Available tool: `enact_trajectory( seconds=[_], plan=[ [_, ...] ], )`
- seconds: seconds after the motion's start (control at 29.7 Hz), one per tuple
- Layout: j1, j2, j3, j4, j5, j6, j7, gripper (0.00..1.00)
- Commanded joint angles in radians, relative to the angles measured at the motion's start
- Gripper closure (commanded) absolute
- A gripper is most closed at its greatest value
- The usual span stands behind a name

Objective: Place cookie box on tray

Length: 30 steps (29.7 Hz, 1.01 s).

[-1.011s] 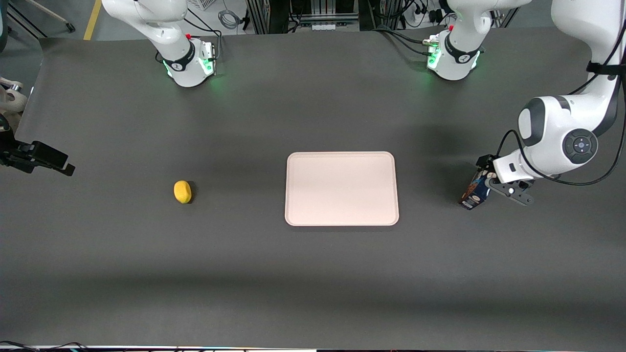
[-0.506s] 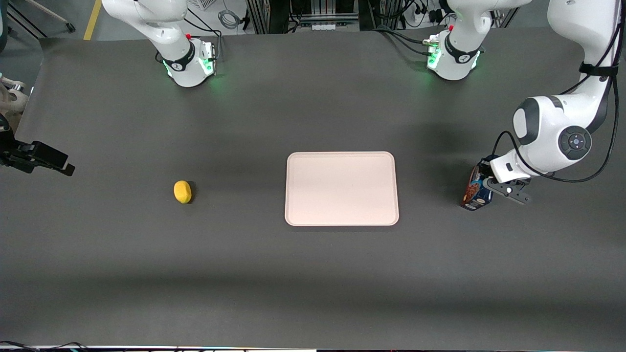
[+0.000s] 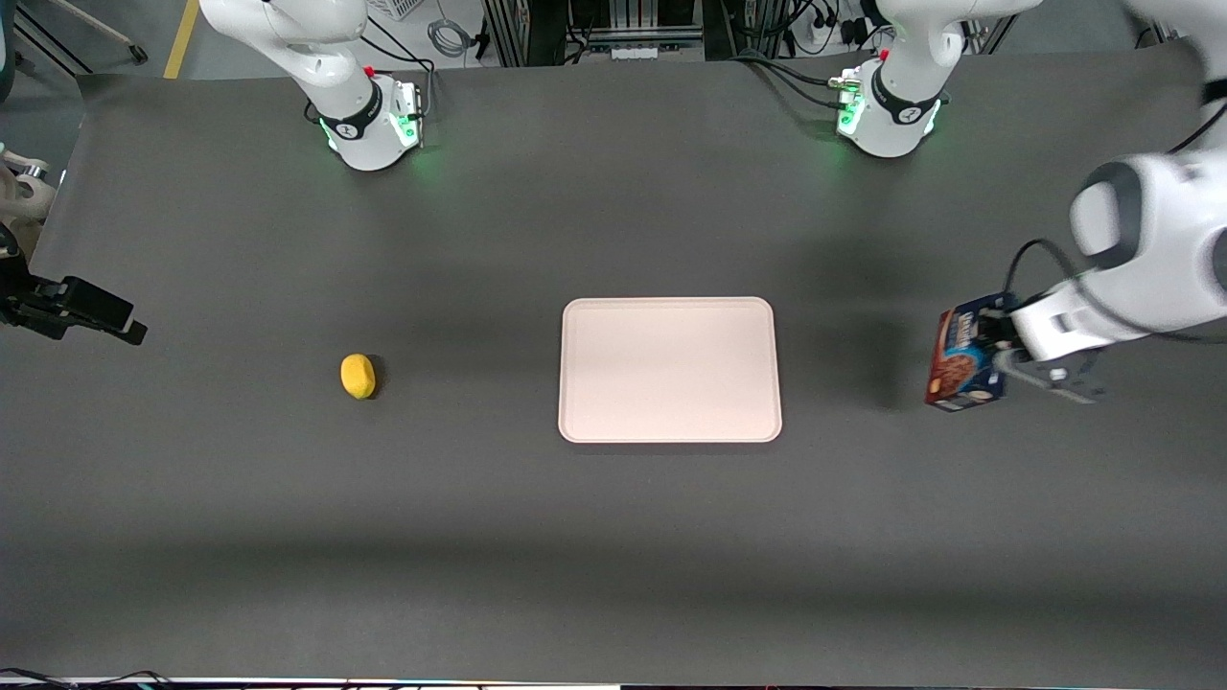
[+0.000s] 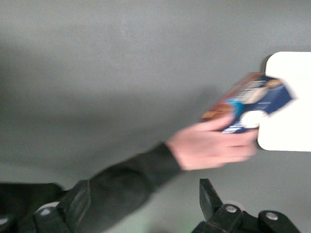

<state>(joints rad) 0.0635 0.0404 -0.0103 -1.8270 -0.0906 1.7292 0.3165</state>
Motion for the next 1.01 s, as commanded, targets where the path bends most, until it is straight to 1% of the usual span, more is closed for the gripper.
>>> enact_trajectory(
  seconds=[0.0,0.07,0.13,0.34,0.47,0.67,0.78,0.84,0.98],
  plan=[
    [-0.008,-0.036,-0.011,0.182,-0.009,-0.230,-0.190,1.00],
    [-0.011,-0.036,-0.040,0.241,-0.011,-0.301,-0.261,1.00],
    [-0.011,-0.036,-0.089,0.273,-0.011,-0.342,-0.336,1.00],
    [-0.013,-0.022,-0.262,0.243,-0.028,-0.309,-0.534,1.00],
    [-0.014,-0.016,-0.341,0.126,-0.063,-0.160,-0.622,1.00],
    [-0.016,0.015,-0.419,-0.073,-0.063,0.123,-0.654,1.00],
    [-0.024,0.067,-0.436,-0.121,-0.054,0.222,-0.680,1.00],
    [-0.031,0.107,-0.439,-0.127,-0.043,0.272,-0.697,1.00],
    [-0.050,0.177,-0.442,-0.147,0.006,0.354,-0.741,1.00]
  ],
)
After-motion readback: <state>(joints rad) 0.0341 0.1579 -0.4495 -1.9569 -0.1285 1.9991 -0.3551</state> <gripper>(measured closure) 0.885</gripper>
